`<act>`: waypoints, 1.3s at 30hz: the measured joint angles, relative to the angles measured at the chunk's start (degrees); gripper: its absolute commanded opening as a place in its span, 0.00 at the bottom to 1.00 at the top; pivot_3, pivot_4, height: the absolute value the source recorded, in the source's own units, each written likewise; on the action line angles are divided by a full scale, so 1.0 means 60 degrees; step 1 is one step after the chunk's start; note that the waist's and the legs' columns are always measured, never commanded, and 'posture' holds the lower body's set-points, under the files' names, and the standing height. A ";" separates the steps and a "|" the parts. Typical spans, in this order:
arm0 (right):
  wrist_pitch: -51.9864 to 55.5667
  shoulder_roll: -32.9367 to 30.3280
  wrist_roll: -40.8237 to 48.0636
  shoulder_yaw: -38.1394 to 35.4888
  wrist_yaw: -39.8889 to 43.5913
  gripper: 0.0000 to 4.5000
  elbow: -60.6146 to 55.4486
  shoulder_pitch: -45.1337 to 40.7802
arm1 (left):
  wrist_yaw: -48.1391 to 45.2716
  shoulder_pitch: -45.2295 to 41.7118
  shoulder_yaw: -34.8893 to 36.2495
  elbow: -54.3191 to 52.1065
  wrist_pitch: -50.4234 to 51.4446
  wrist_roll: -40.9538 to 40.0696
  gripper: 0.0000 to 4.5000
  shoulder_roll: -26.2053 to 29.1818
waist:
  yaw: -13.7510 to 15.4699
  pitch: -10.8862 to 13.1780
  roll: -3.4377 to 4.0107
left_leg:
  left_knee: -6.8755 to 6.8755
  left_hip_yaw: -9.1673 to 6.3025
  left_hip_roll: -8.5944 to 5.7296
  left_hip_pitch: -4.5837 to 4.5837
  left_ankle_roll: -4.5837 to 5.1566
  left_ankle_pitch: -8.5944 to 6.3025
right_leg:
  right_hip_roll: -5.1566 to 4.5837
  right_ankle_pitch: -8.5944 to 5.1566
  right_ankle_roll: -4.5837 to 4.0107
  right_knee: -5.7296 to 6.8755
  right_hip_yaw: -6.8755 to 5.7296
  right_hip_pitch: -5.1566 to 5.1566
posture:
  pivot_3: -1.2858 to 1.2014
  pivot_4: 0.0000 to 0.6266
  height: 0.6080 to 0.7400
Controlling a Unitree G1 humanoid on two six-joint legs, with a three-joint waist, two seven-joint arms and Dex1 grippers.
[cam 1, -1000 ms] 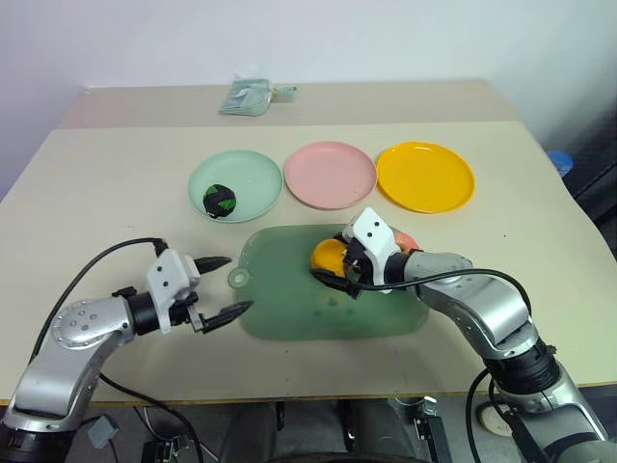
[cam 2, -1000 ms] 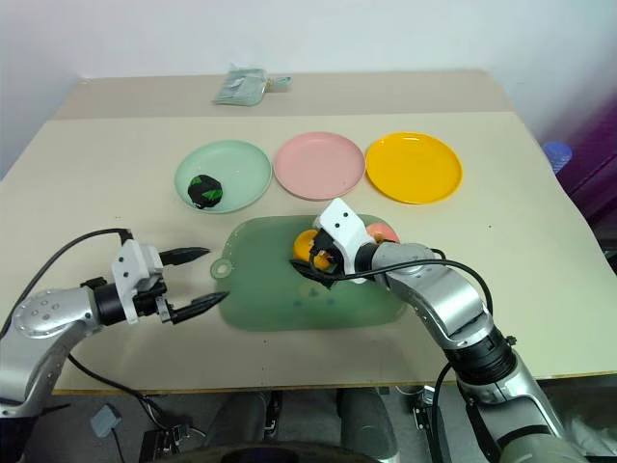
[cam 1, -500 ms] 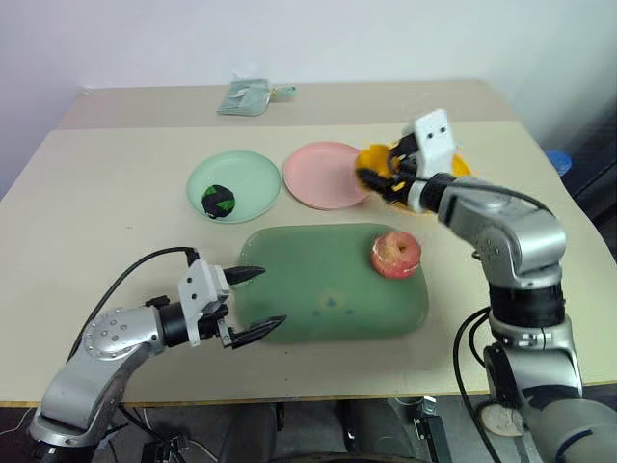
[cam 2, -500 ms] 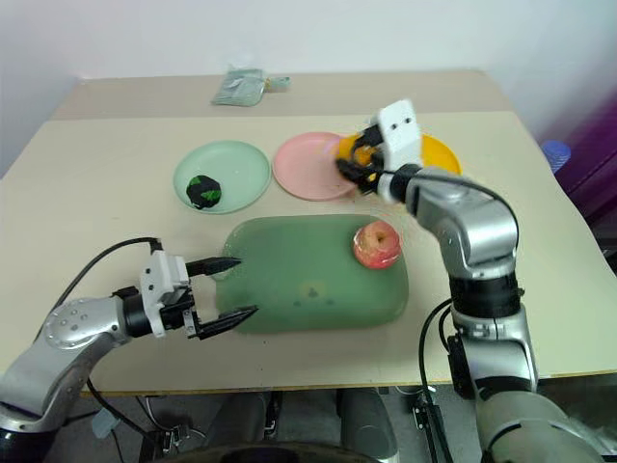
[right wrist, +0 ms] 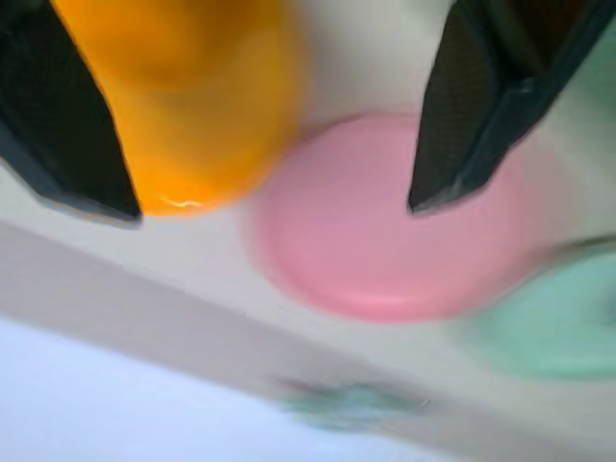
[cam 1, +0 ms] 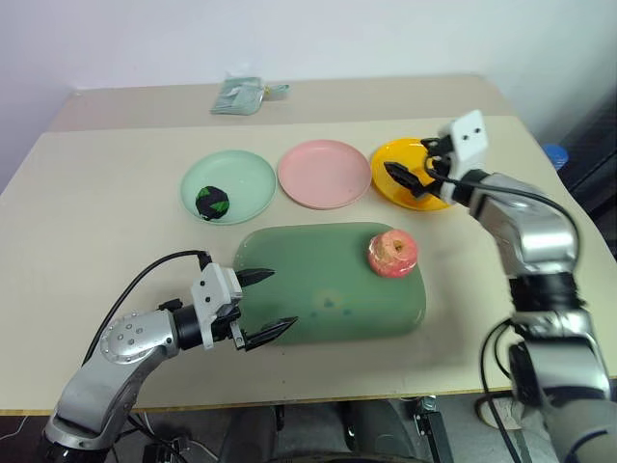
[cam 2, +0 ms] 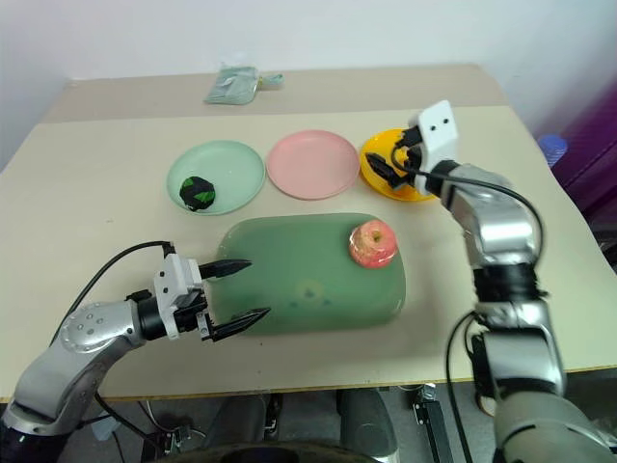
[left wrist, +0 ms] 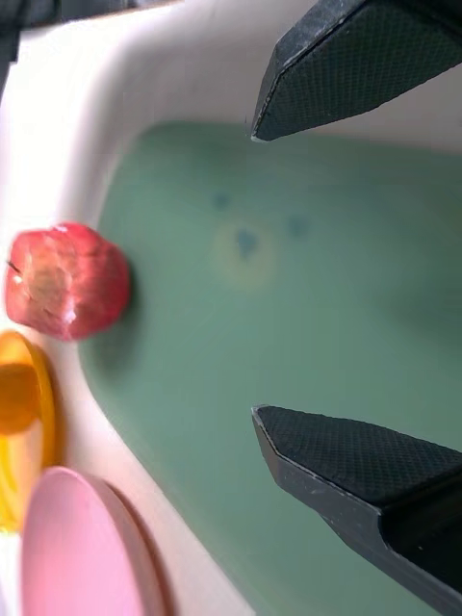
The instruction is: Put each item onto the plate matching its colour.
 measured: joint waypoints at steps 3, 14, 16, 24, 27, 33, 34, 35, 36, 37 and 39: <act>0.0661 -0.1070 0.0773 -0.0016 0.1358 0.99 -0.1812 0.1973 | -0.0048 -0.0027 0.0057 0.0041 -0.0031 -0.0008 1.00 0.0023 | 0.0092 -0.0001 -0.0002 | 0.0003 -0.0007 -0.0001 0.0050 0.0003 -0.0002 | 0.0001 -0.0001 -0.0002 -0.0018 -0.0011 0.0068 | 0.52 0.24 1.00; 0.1074 0.0082 0.0123 0.0931 0.0340 0.70 -0.1771 0.2085 | 0.0069 0.0108 0.0719 0.0270 -0.0198 -0.0162 1.00 -0.0089 | 0.0034 -0.0005 0.0003 | 0.0005 0.0000 -0.0001 0.0045 0.0002 -0.0001 | 0.0016 0.0000 -0.0004 -0.0003 0.0001 0.0041 | 0.52 0.24 1.00; 0.1179 0.0652 0.0141 0.0910 -0.0126 0.70 -0.1602 0.1354 | 0.0399 0.0340 0.1208 0.0422 -0.0213 -0.0187 1.00 -0.0267 | 0.0009 -0.0005 0.0004 | 0.0005 0.0001 0.0000 0.0043 0.0002 -0.0001 | 0.0016 0.0001 -0.0003 -0.0001 0.0001 0.0036 | 0.52 0.24 1.00; 0.0819 0.3858 -0.1367 0.1561 -0.2777 0.70 0.3392 -0.2775 | 0.1408 0.0959 0.2340 0.1097 -0.0719 0.0257 1.00 -0.0631 | 0.0027 -0.0008 0.0002 | -0.0006 0.0004 -0.0007 0.0017 -0.0012 0.0006 | 0.0013 0.0001 -0.0009 0.0016 -0.0001 -0.0011 | 0.52 0.24 1.00; -0.0186 0.4457 -0.1815 0.1634 -0.3076 0.94 0.5850 -0.3639 | 0.1542 0.1321 0.2429 0.1056 -0.0843 0.0351 1.00 -0.0704 | 0.0065 -0.0007 0.0003 | -0.0006 0.0014 -0.0020 -0.0004 -0.0012 0.0006 | -0.0017 0.0002 -0.0006 0.0008 -0.0001 -0.0025 | 0.52 0.24 1.00; -0.1780 0.3852 -0.2183 0.1271 -0.2849 0.99 0.6511 -0.3847 | 0.2090 0.1717 0.2572 0.0498 -0.0902 0.0426 1.00 -0.1050 | 0.0097 -0.0008 0.0002 | -0.0001 0.0006 -0.0022 -0.0022 -0.0011 0.0006 | -0.0030 0.0003 -0.0004 0.0005 -0.0009 -0.0032 | 0.52 0.24 1.00; -0.1924 0.3438 -0.2164 0.1209 -0.2532 0.99 0.5848 -0.3453 | 0.2162 0.1765 0.2590 0.0398 -0.0905 0.0424 1.00 -0.1090 | 0.0115 -0.0009 0.0000 | -0.0004 0.0001 -0.0021 -0.0022 -0.0011 0.0005 | -0.0030 0.0003 -0.0004 0.0003 -0.0012 -0.0029 | 0.52 0.24 1.00; -0.1996 0.2978 -0.2090 0.1086 -0.2186 0.99 0.5160 -0.2950 | 0.2242 0.1851 0.2680 0.0340 -0.0906 0.0423 1.00 -0.1120 | 0.0120 -0.0010 -0.0001 | -0.0004 -0.0006 -0.0019 -0.0021 -0.0009 0.0004 | -0.0028 0.0003 -0.0004 0.0001 -0.0018 -0.0023 | 0.52 0.24 1.00; -0.1990 0.2598 -0.2021 0.0921 -0.1904 0.99 0.4697 -0.2528 | 0.2318 0.1895 0.2734 0.0334 -0.0886 0.0423 1.00 -0.1123 | 0.0122 -0.0010 0.0000 | -0.0004 -0.0007 -0.0020 -0.0021 -0.0008 0.0004 | -0.0027 0.0003 -0.0004 -0.0002 -0.0019 -0.0019 | 0.52 0.24 1.00; -0.1972 0.2133 -0.1853 0.0687 -0.1553 0.99 0.4151 -0.1948 | 0.2402 0.1864 0.2779 0.0340 -0.0861 0.0422 1.00 -0.1129 | 0.0127 -0.0009 0.0000 | -0.0003 -0.0005 -0.0022 -0.0021 -0.0008 0.0004 | -0.0025 0.0003 -0.0004 -0.0004 -0.0018 -0.0018 | 0.52 0.24 1.00; -0.1958 0.1296 -0.1490 0.0129 -0.0905 0.99 0.3272 -0.0721 | 0.2547 0.1776 0.3052 0.0413 -0.0852 0.0417 1.00 -0.1131 | 0.0111 -0.0010 -0.0001 | -0.0002 -0.0003 -0.0021 -0.0016 -0.0006 0.0003 | -0.0019 0.0003 -0.0004 -0.0004 -0.0020 -0.0010 | 0.52 0.24 1.00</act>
